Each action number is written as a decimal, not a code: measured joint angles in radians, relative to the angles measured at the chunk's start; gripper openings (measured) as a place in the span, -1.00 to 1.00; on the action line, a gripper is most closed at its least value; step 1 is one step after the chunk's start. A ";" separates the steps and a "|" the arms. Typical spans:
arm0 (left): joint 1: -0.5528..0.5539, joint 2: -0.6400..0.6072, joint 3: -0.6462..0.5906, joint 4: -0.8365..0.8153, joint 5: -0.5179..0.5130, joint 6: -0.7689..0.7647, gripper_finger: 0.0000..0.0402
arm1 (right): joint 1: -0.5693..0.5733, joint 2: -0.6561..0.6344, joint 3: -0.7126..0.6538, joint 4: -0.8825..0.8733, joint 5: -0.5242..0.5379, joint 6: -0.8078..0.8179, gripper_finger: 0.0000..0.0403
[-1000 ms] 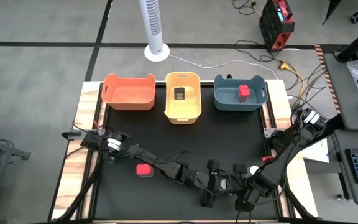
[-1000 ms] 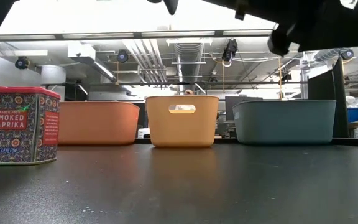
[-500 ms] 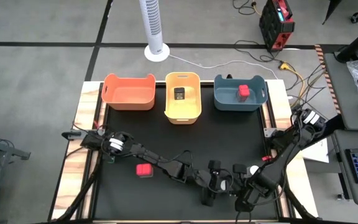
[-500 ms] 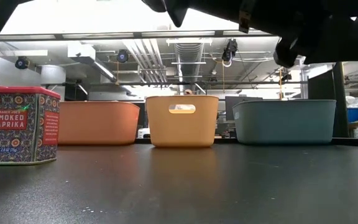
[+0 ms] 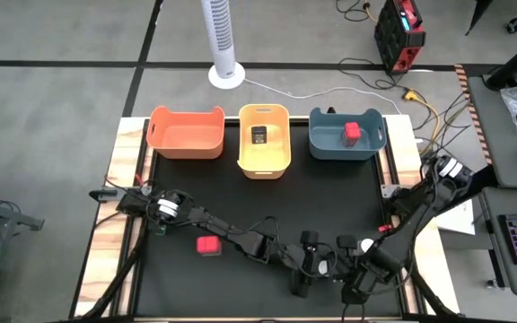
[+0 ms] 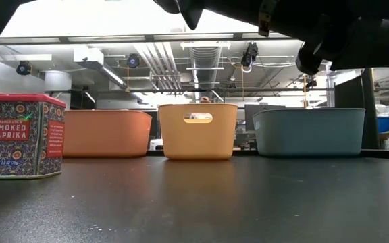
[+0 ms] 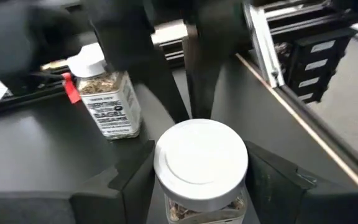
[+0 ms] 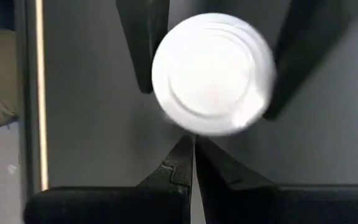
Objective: Sort spices by type
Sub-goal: Put the left white spice bottle into the orange bin
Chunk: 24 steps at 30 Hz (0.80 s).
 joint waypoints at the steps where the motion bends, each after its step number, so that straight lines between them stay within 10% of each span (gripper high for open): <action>1: -0.002 -0.004 0.000 -0.006 -0.014 0.013 -0.01 | 0.000 -0.016 0.000 -0.012 0.000 0.008 -0.95; 14: -0.027 -0.150 -0.021 -0.185 -0.237 0.053 -0.04 | -0.002 -0.238 0.000 -0.194 0.154 0.123 -0.95; 24: -0.027 -0.517 -0.484 0.015 -0.325 0.058 -0.04 | -0.155 -0.375 0.000 -0.191 0.442 -0.036 -0.95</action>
